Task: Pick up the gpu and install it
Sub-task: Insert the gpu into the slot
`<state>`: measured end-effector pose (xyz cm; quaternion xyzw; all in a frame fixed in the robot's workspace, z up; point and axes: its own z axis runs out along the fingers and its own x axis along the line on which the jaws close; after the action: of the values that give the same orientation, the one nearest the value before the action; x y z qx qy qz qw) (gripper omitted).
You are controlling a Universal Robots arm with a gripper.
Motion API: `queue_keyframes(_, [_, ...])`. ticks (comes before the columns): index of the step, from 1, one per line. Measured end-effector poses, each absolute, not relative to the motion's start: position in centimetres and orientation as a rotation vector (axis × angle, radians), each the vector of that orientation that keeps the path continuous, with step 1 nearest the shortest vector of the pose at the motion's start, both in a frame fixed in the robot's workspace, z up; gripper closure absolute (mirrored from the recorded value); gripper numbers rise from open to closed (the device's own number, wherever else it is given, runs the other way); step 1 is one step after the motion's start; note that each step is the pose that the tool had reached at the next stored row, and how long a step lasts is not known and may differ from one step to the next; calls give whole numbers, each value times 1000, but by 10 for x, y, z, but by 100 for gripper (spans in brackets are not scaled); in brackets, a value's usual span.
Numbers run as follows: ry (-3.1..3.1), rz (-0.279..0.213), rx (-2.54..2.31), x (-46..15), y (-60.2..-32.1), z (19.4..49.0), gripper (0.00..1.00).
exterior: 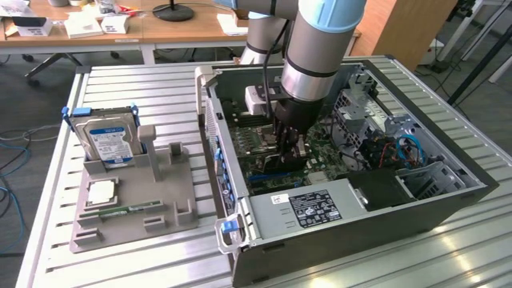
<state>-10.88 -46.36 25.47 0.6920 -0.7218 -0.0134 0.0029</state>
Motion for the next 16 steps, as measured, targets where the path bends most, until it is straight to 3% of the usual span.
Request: queue_keyframes(16, [-2256,-42,2177,-109,-464,256,74])
